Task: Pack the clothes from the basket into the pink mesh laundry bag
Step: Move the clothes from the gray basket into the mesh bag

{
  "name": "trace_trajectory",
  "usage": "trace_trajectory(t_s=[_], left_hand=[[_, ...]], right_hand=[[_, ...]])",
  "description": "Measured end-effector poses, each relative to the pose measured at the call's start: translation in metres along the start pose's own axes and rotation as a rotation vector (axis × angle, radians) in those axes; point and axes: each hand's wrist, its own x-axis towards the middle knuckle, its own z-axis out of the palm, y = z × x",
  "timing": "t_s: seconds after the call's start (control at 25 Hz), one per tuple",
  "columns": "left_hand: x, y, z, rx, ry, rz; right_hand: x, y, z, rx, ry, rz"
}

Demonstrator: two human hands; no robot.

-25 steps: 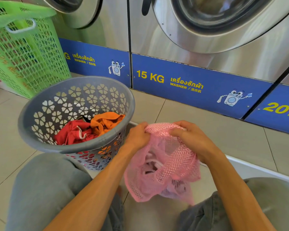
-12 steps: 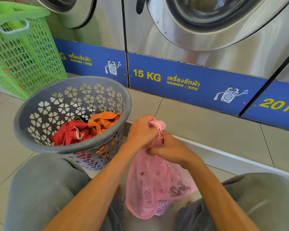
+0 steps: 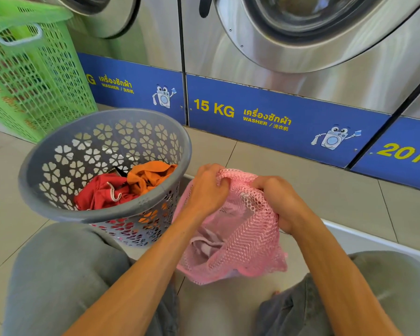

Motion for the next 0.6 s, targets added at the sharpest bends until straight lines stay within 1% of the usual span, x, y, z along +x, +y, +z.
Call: trace_trajectory(t_s=[0.04, 0.08, 0.2, 0.32, 0.44, 0.48, 0.6], left_hand=[[0.0, 0.0, 0.001, -0.006, -0.017, 0.009], [0.001, 0.0, 0.0, -0.006, -0.029, 0.017], [0.004, 0.001, -0.003, -0.01, -0.021, 0.072], [0.003, 0.003, -0.006, -0.013, -0.052, 0.102], [0.001, 0.002, -0.008, 0.003, -0.059, 0.097], [0.0, 0.001, -0.008, 0.005, -0.063, 0.096], [0.0, 0.0, -0.008, -0.001, -0.105, 0.055]], right_hand=[[-0.001, -0.001, 0.0, 0.032, -0.027, 0.025], [-0.001, -0.001, 0.0, 0.012, -0.051, 0.038], [0.001, 0.01, 0.006, -0.268, -0.059, -0.036], [0.007, 0.017, 0.014, -0.375, -0.001, -0.1], [0.016, 0.02, 0.014, -0.548, 0.075, -0.159], [0.018, 0.02, 0.013, -0.514, 0.078, -0.17], [0.022, 0.021, 0.014, -0.222, 0.018, -0.107]])
